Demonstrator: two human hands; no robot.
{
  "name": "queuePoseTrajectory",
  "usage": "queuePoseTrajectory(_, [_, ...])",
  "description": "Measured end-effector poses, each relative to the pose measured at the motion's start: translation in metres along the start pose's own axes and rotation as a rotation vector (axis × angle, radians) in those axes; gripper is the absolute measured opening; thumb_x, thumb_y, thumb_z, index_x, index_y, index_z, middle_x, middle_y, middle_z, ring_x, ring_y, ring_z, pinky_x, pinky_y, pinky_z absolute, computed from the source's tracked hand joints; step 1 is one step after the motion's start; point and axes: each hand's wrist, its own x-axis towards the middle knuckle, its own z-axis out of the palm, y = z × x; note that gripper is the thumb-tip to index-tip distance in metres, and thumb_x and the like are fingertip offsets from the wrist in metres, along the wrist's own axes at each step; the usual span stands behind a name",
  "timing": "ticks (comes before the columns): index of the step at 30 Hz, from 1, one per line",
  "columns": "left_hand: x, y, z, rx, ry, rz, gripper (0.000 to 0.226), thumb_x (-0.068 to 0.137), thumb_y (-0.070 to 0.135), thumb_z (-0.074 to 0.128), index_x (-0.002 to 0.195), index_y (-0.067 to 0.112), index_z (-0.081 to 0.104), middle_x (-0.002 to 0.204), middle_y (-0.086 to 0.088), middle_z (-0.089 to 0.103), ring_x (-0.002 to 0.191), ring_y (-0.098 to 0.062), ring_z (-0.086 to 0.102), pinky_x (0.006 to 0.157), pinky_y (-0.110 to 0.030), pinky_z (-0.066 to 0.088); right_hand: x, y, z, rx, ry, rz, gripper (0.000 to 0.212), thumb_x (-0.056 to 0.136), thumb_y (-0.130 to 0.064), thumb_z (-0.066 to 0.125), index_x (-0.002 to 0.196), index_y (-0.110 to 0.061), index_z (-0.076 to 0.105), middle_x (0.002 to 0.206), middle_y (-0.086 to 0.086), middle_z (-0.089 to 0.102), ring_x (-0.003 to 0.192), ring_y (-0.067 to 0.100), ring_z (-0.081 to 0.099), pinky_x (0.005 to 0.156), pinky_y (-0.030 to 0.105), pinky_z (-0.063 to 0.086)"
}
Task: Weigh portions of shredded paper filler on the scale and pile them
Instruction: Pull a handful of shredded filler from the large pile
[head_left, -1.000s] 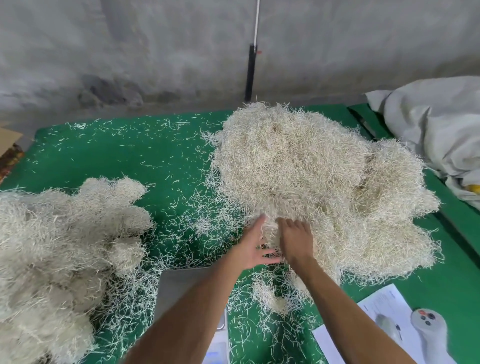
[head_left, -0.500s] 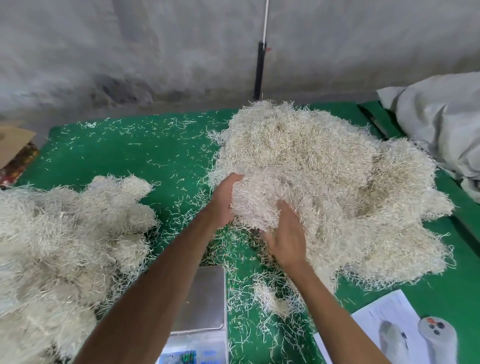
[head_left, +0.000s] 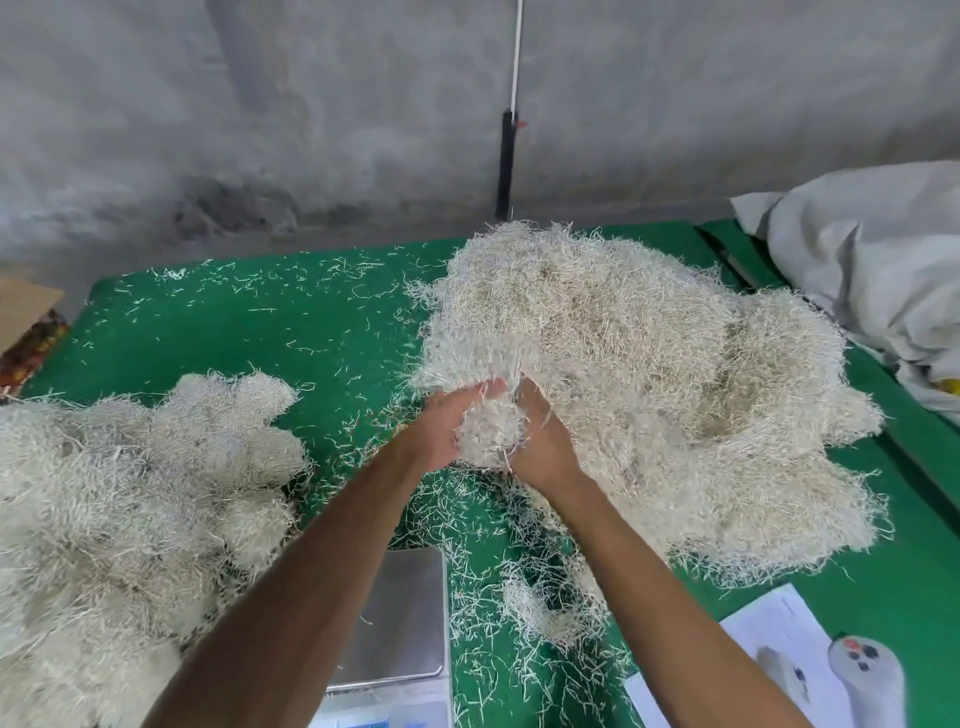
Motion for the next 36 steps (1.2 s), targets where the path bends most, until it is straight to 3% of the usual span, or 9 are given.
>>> queuePoseTrajectory(5, [0.019, 0.034, -0.031, 0.094, 0.356, -0.082, 0.120, 0.069, 0.055, 0.083, 0.157, 0.013, 0.014, 0.152, -0.017, 0.038, 0.137, -0.037, 0.042, 0.116, -0.054, 0.032, -0.001, 0.032, -0.018, -0.124, -0.141, -0.047, 0.061, 0.099, -0.026, 0.067, 0.154, -0.016, 0.043, 0.120, 0.005, 0.070, 0.095, 0.020, 0.070, 0.087, 0.035, 0.058])
queuePoseTrajectory(8, [0.023, 0.059, -0.060, -0.154, 0.472, 0.006, 0.093, 0.073, 0.041, 0.083, 0.147, 0.008, 0.037, 0.140, -0.012, 0.054, 0.122, -0.032, 0.057, 0.106, -0.051, 0.046, -0.005, 0.061, -0.028, -0.393, -0.111, 0.000, 0.048, 0.101, -0.037, 0.063, 0.143, -0.017, 0.051, 0.100, -0.001, 0.067, 0.082, 0.012, 0.060, 0.065, 0.023, 0.046])
queuePoseTrajectory(12, [0.011, 0.052, -0.032, -0.044, 0.267, -0.032, 0.111, 0.067, 0.075, 0.074, 0.156, 0.027, 0.028, 0.163, -0.009, 0.024, 0.145, -0.034, 0.033, 0.117, -0.057, 0.029, 0.009, 0.039, -0.015, -0.004, -0.047, 0.015, 0.074, 0.088, -0.038, 0.078, 0.147, -0.013, 0.042, 0.147, 0.002, 0.045, 0.128, 0.014, 0.047, 0.107, 0.023, 0.043])
queuePoseTrajectory(15, [0.013, 0.035, -0.007, 0.258, 0.086, -0.102, 0.133, 0.053, 0.100, 0.056, 0.159, 0.036, 0.009, 0.167, 0.001, 0.005, 0.153, -0.030, 0.007, 0.121, -0.055, 0.006, 0.019, 0.015, -0.006, 0.302, -0.210, 0.083, 0.090, 0.086, -0.007, 0.080, 0.160, -0.018, 0.029, 0.163, 0.012, 0.032, 0.140, 0.020, 0.048, 0.093, 0.009, 0.050])
queuePoseTrajectory(18, [0.017, 0.057, -0.025, 0.082, 0.360, -0.090, 0.140, 0.054, 0.087, 0.072, 0.160, 0.025, 0.003, 0.164, -0.010, 0.019, 0.149, -0.039, 0.022, 0.120, -0.060, 0.016, 0.020, 0.020, -0.022, 0.130, -0.121, 0.125, 0.073, 0.095, -0.023, 0.074, 0.157, -0.018, 0.037, 0.144, 0.017, 0.058, 0.091, 0.022, 0.070, 0.071, 0.028, 0.061])
queuePoseTrajectory(21, [0.020, 0.071, -0.059, -0.104, 0.480, -0.072, 0.130, 0.063, 0.068, 0.082, 0.160, 0.023, 0.008, 0.163, -0.009, 0.021, 0.147, -0.036, 0.028, 0.118, -0.059, 0.024, 0.020, 0.042, -0.041, -0.149, -0.001, 0.153, 0.065, 0.100, -0.046, 0.062, 0.151, -0.008, 0.046, 0.140, 0.014, 0.062, 0.111, 0.029, 0.066, 0.090, 0.040, 0.058])
queuePoseTrajectory(24, [0.007, 0.062, -0.048, 0.325, 0.279, 0.066, 0.084, 0.092, 0.021, 0.069, 0.152, 0.053, 0.019, 0.164, -0.004, 0.014, 0.137, -0.039, 0.043, 0.103, -0.053, 0.049, 0.021, 0.021, -0.041, 0.300, 0.060, 0.232, 0.055, 0.102, -0.021, 0.062, 0.152, -0.010, 0.042, 0.141, 0.006, 0.057, 0.116, 0.023, 0.061, 0.104, 0.036, 0.051])
queuePoseTrajectory(27, [0.000, 0.035, -0.006, 0.724, 0.025, 0.221, 0.094, 0.092, -0.014, 0.050, 0.151, 0.054, 0.021, 0.158, -0.004, 0.029, 0.124, -0.036, 0.054, 0.091, -0.037, 0.058, 0.032, -0.011, -0.028, 0.586, -0.019, 0.245, 0.023, 0.093, 0.011, 0.055, 0.103, -0.009, 0.059, 0.092, -0.006, 0.070, 0.067, -0.005, 0.061, 0.058, 0.009, 0.050])
queuePoseTrajectory(36, [0.003, 0.061, -0.038, 0.319, 0.362, 0.039, 0.067, 0.089, 0.003, 0.069, 0.148, 0.023, 0.044, 0.150, -0.019, 0.043, 0.122, -0.034, 0.058, 0.099, -0.048, 0.054, 0.036, 0.024, -0.052, 0.762, 0.263, 0.458, 0.077, 0.097, -0.001, 0.054, 0.164, -0.016, 0.020, 0.143, 0.007, 0.051, 0.087, 0.009, 0.065, 0.069, 0.027, 0.059])
